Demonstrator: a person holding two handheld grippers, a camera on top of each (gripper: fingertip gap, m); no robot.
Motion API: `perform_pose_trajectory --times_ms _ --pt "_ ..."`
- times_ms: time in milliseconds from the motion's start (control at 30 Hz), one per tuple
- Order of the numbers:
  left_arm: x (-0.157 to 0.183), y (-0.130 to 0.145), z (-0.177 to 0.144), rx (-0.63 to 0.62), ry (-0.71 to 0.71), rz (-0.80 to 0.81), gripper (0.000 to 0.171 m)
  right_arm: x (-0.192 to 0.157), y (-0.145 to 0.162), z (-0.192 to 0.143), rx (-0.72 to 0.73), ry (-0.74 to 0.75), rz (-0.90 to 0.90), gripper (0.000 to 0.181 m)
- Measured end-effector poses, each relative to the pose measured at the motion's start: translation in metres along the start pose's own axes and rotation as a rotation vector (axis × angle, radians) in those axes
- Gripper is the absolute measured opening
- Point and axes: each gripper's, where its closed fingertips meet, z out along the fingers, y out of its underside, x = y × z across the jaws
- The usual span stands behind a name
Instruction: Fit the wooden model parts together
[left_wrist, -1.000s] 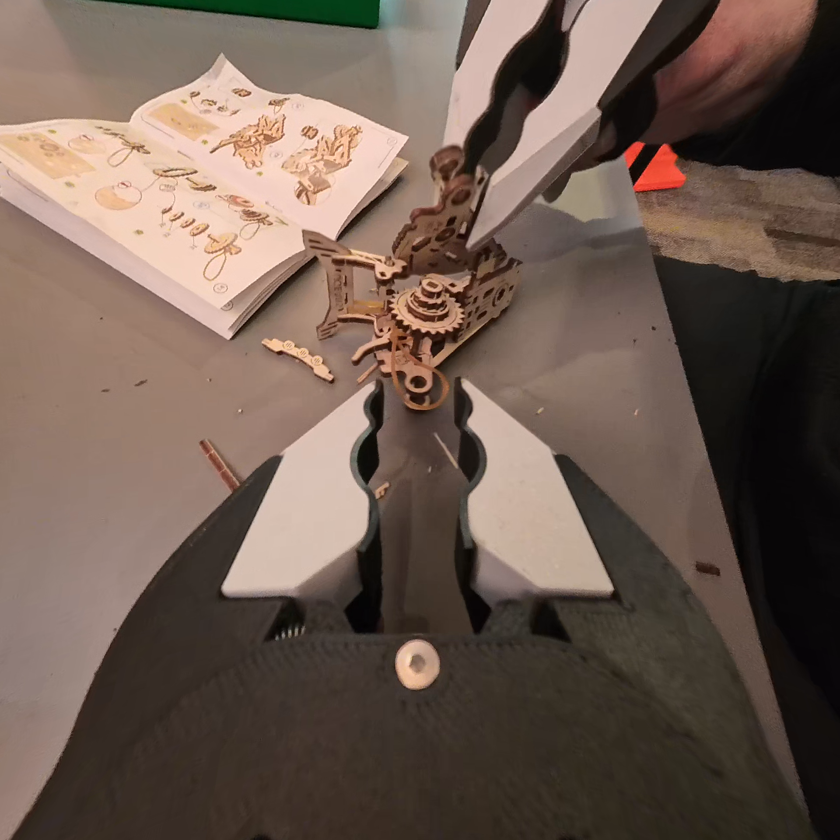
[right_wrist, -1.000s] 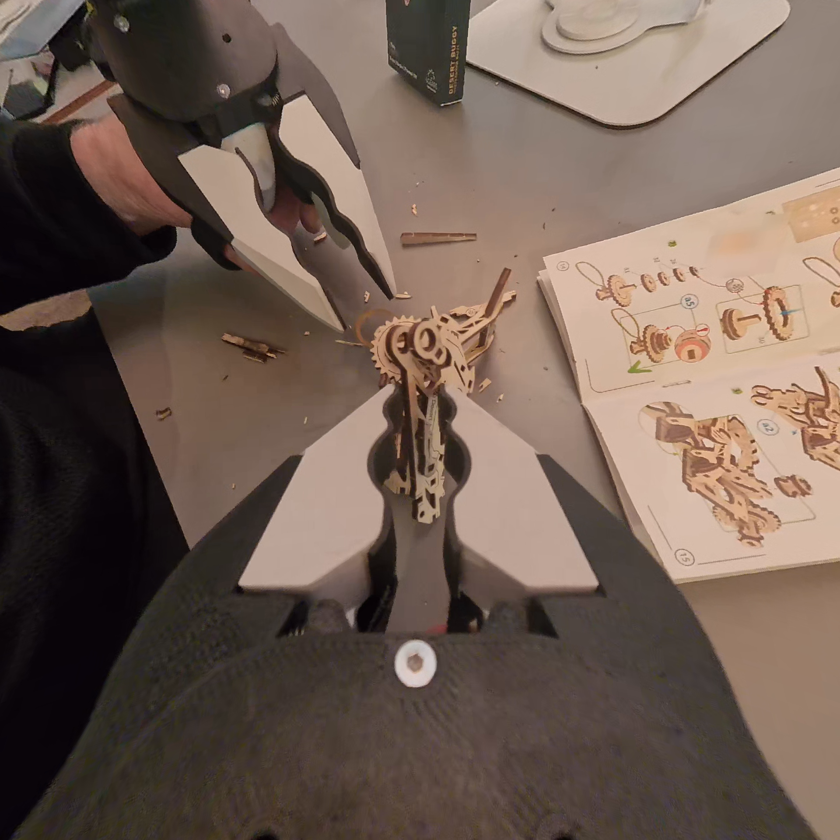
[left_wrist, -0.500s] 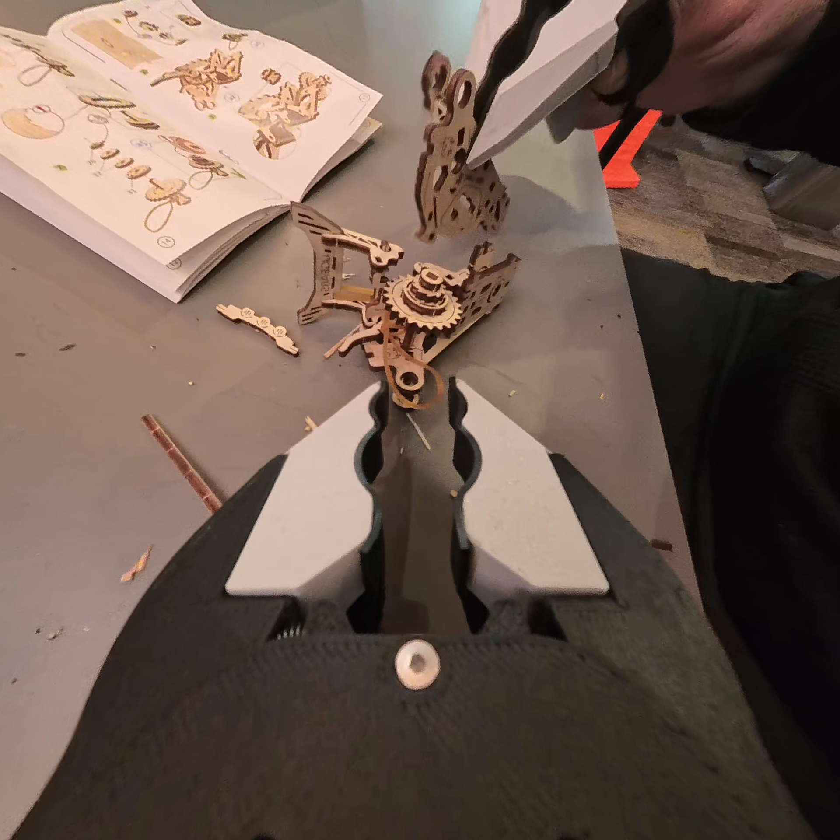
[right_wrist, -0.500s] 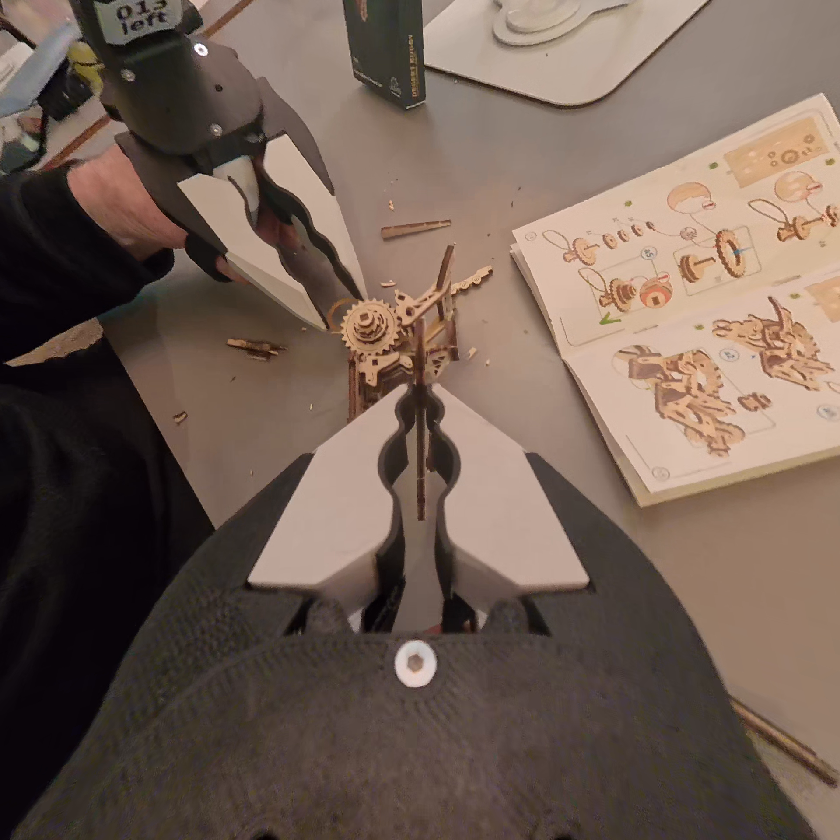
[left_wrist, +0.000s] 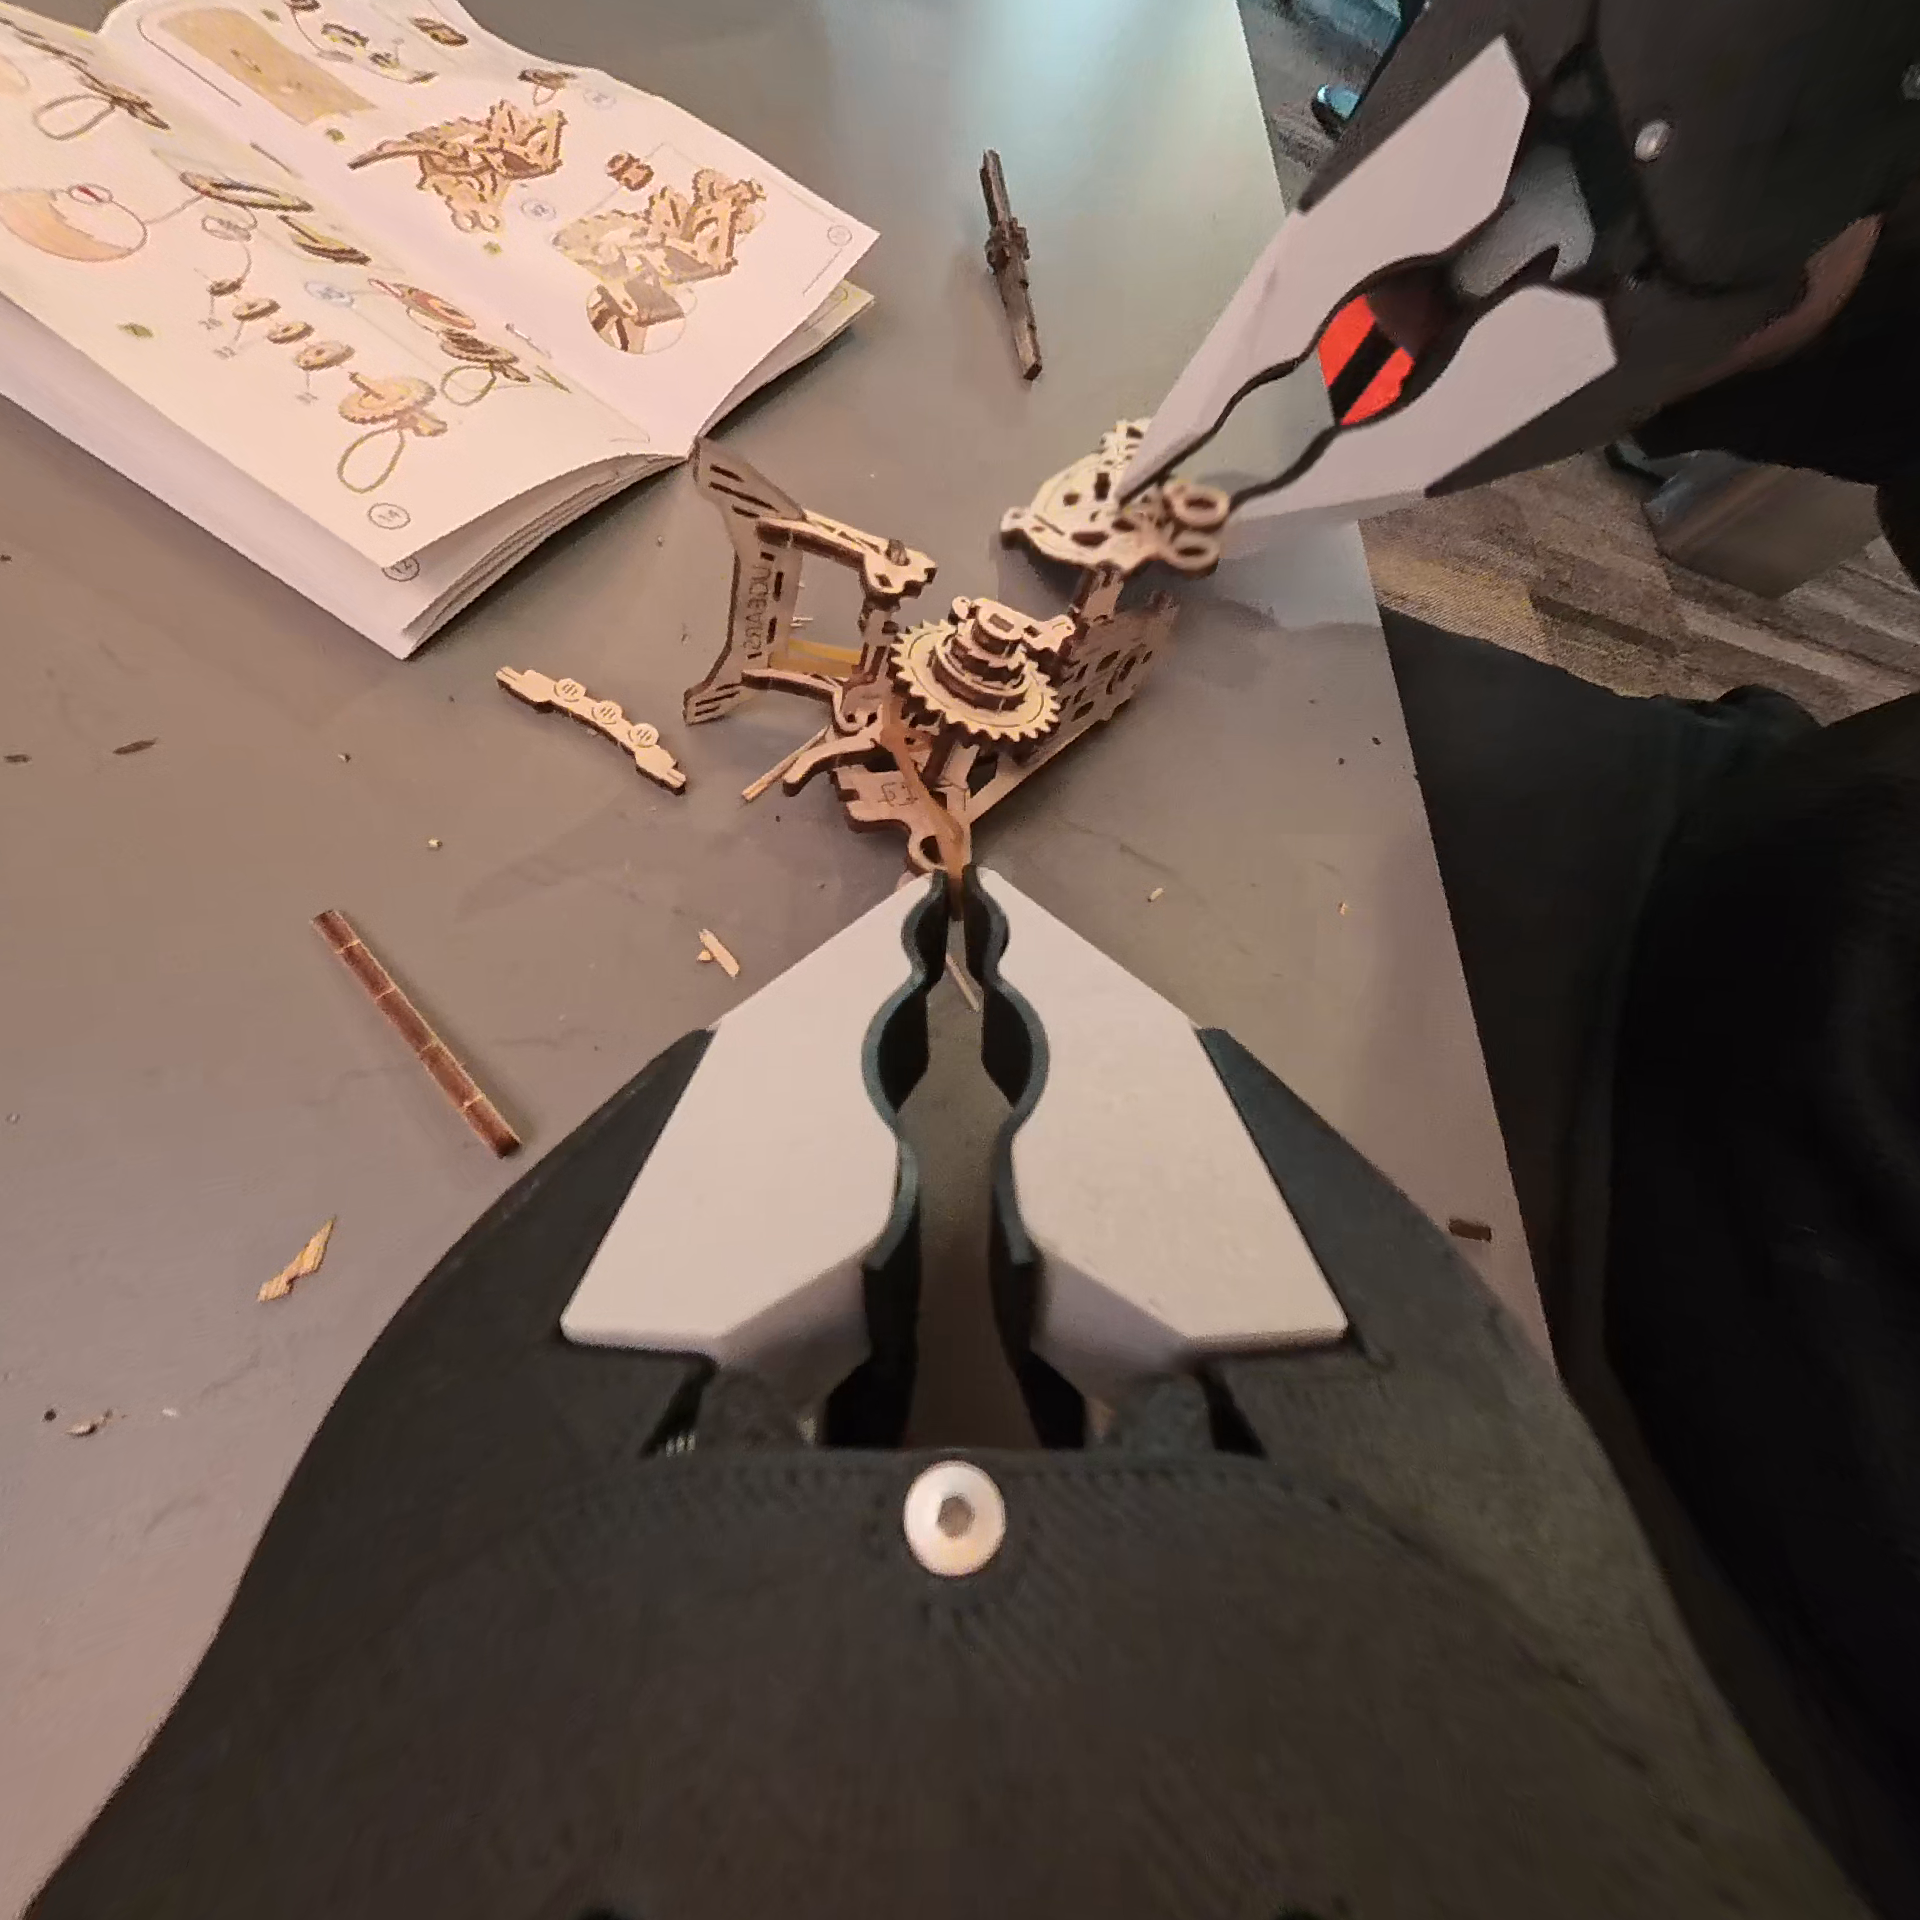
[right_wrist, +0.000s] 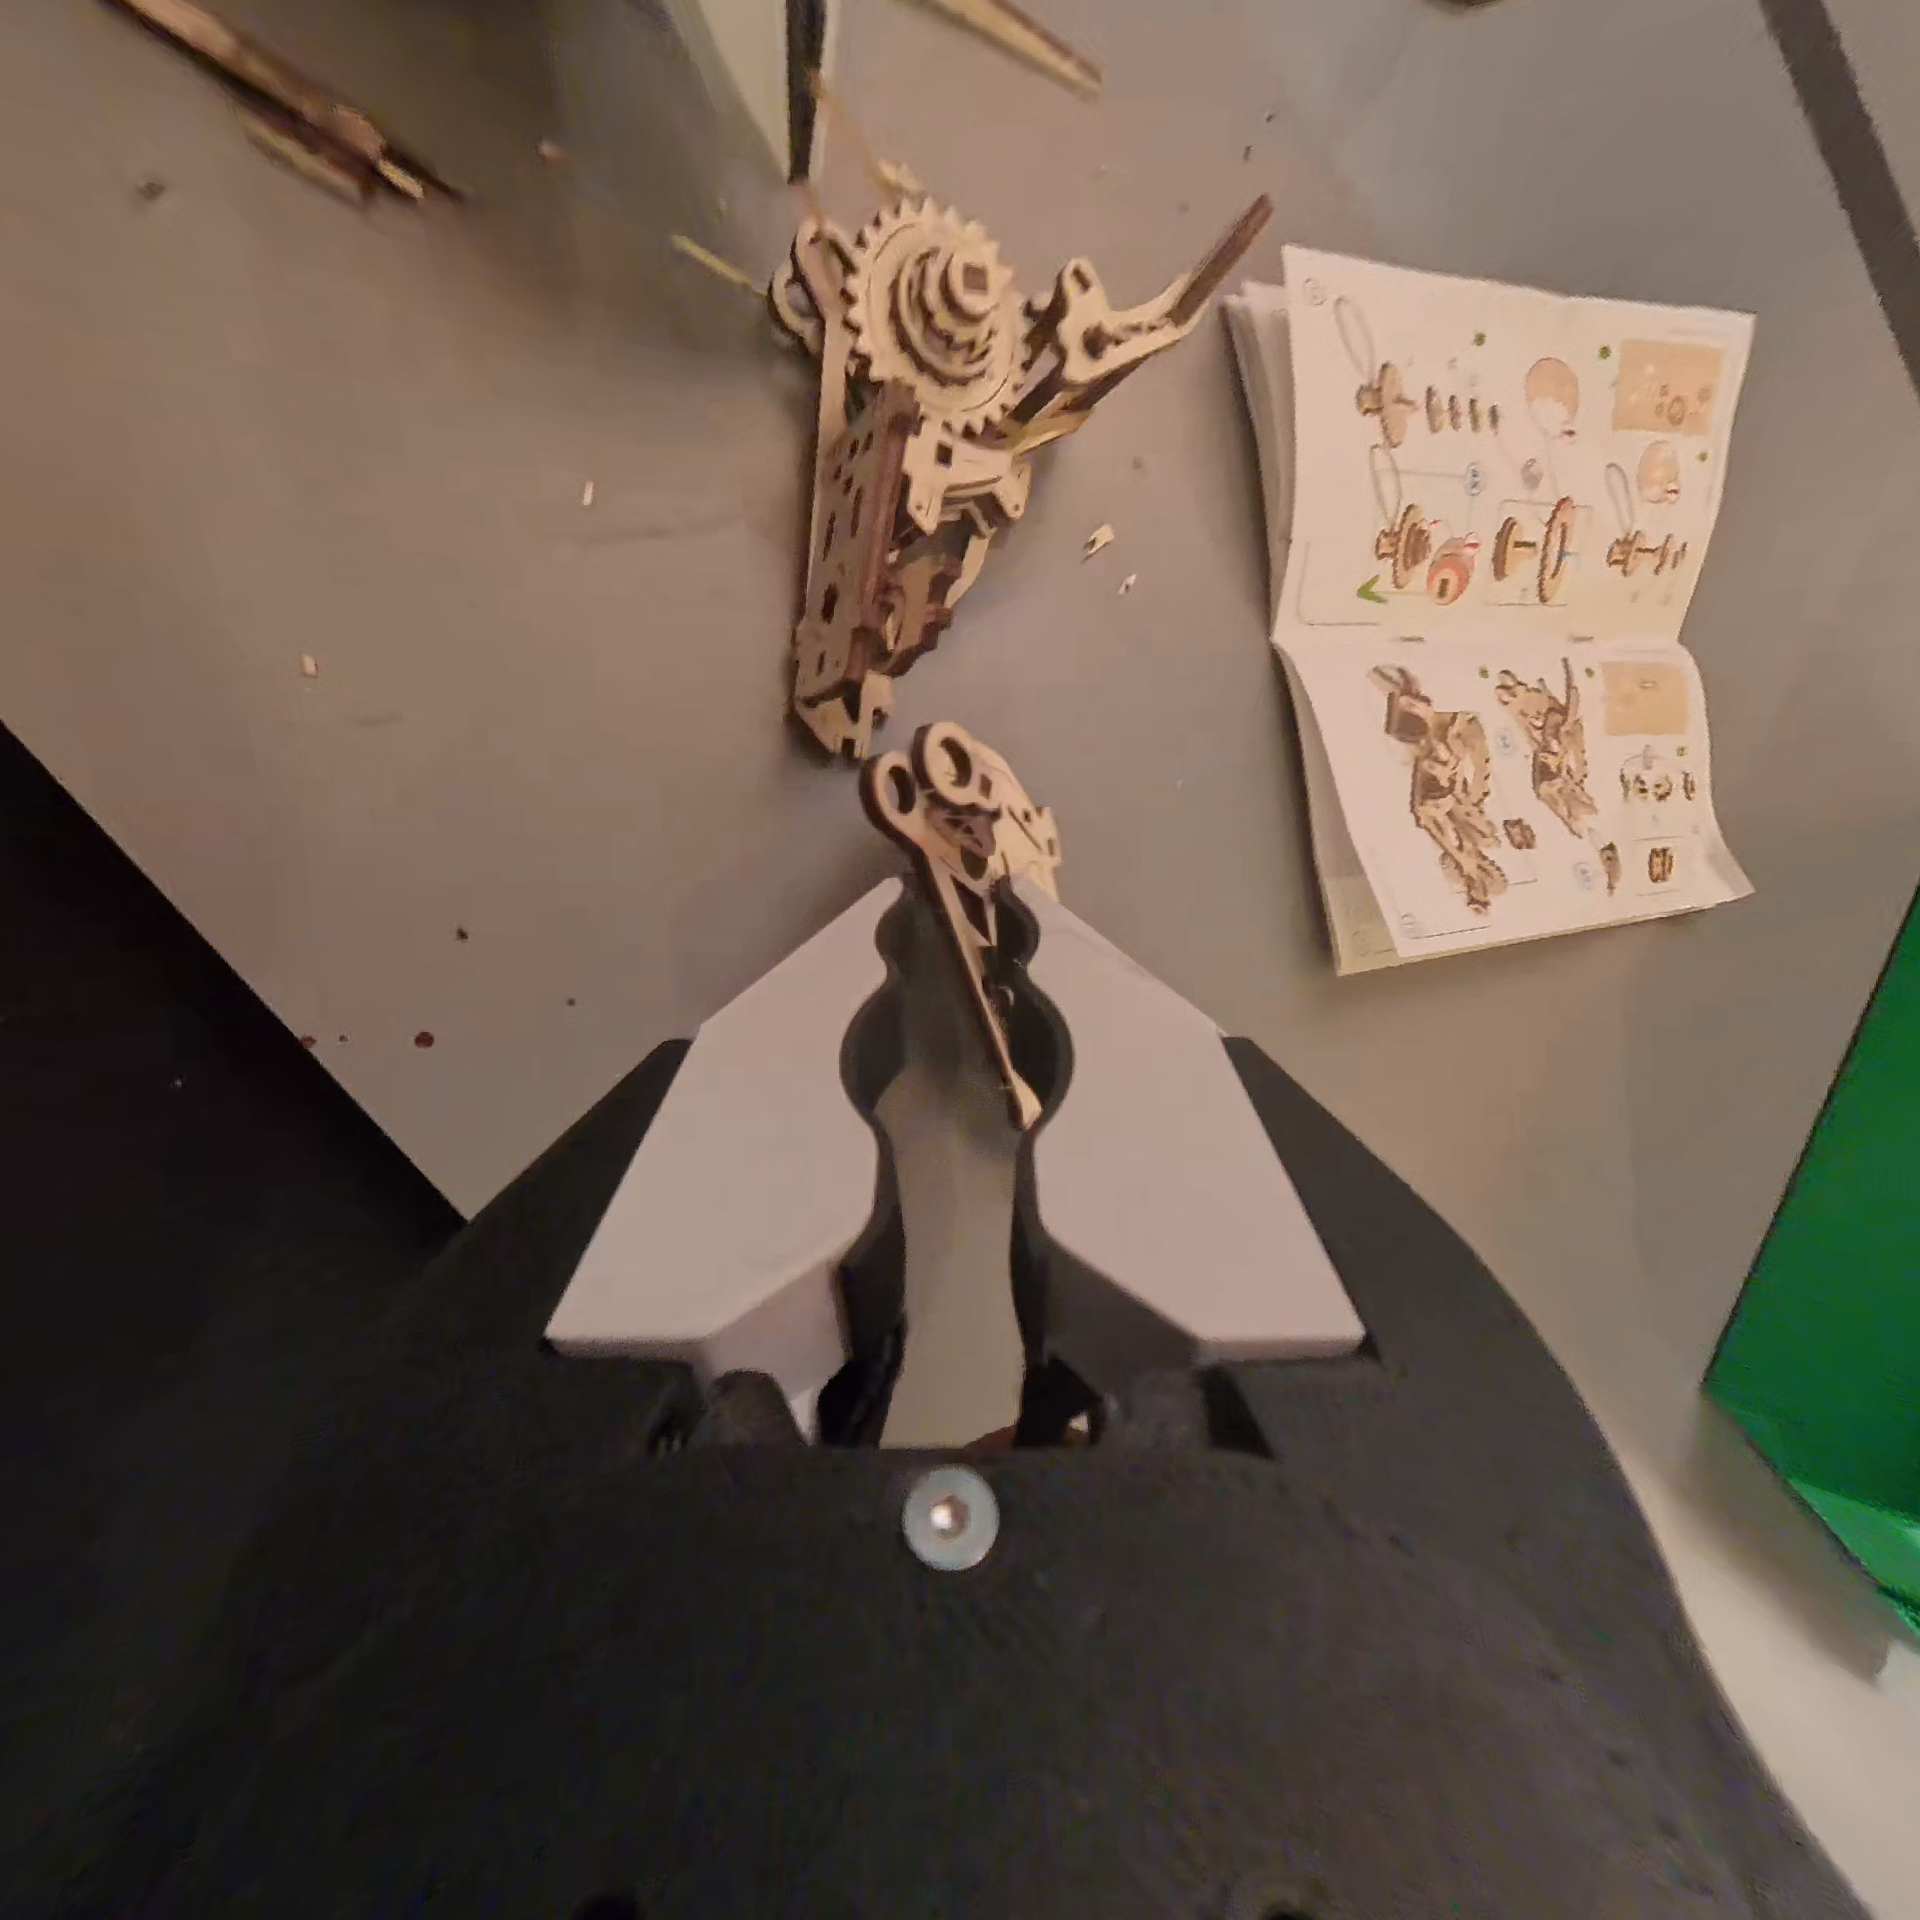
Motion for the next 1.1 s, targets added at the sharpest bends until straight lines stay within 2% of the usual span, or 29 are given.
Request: perform_pose_trajectory --times_ms 233,367,600,733,967,1100 --pt "0.001 -0.001 -0.003 0.019 0.023 -0.018 0.001 -0.008 0.005 -0.003 -0.023 -0.040 0.040 0.031" --pt "0.001 -0.003 -0.005 0.037 0.041 -0.035 0.000 -0.012 -0.009 -0.009 -0.004 -0.098 0.125 0.045" --pt "0.002 -0.007 -0.008 0.071 0.071 -0.050 0.001 -0.018 -0.033 -0.025 -0.020 -0.162 0.249 0.047" --pt "0.006 -0.002 -0.004 0.030 0.079 -0.028 0.001 -0.031 -0.055 -0.036 0.049 -0.177 0.329 0.046" --pt "0.009 0.001 -0.001 0.003 0.107 -0.027 0.000 -0.032 -0.055 -0.033 0.094 -0.126 0.417 0.050" --pt "0.011 -0.006 -0.005 0.044 0.154 -0.044 0.000 -0.030 -0.049 -0.020 0.078 -0.126 0.415 0.052"
